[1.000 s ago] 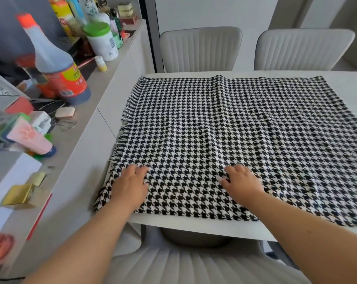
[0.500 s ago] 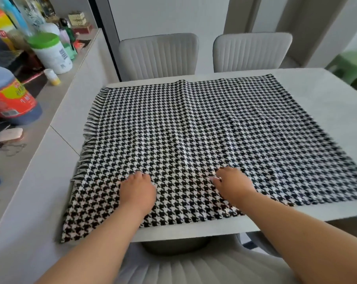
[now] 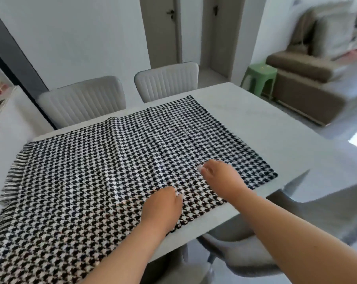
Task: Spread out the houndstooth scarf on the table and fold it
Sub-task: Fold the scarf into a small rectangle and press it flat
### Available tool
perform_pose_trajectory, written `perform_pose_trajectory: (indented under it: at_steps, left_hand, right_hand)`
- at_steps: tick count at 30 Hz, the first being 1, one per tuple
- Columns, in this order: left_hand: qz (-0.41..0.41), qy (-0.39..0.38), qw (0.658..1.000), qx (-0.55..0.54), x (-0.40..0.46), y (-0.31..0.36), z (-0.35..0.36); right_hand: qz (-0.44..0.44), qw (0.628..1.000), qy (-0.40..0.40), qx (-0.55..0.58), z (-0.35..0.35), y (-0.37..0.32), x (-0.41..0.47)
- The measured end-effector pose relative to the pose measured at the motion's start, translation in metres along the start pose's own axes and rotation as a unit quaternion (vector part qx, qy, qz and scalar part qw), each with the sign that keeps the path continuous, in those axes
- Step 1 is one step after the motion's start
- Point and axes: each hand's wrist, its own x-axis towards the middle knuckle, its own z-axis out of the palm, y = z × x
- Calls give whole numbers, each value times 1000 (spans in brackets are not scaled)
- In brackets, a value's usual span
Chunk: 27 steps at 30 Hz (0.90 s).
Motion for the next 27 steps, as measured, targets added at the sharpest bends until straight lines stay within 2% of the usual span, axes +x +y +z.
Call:
perform_pose_trajectory:
  at_steps: [6, 16, 27]
  left_hand:
    - [48, -23, 999, -4, 12, 121, 24]
    - [106, 5, 994, -35, 29, 329, 74]
    - [143, -6, 989, -28, 61, 458, 115]
  right_hand:
    - [-4, 996, 76, 54, -81, 86, -21]
    - [27, 983, 153, 92, -209, 252, -56]
    - [85, 966, 204, 130, -283, 359, -73]
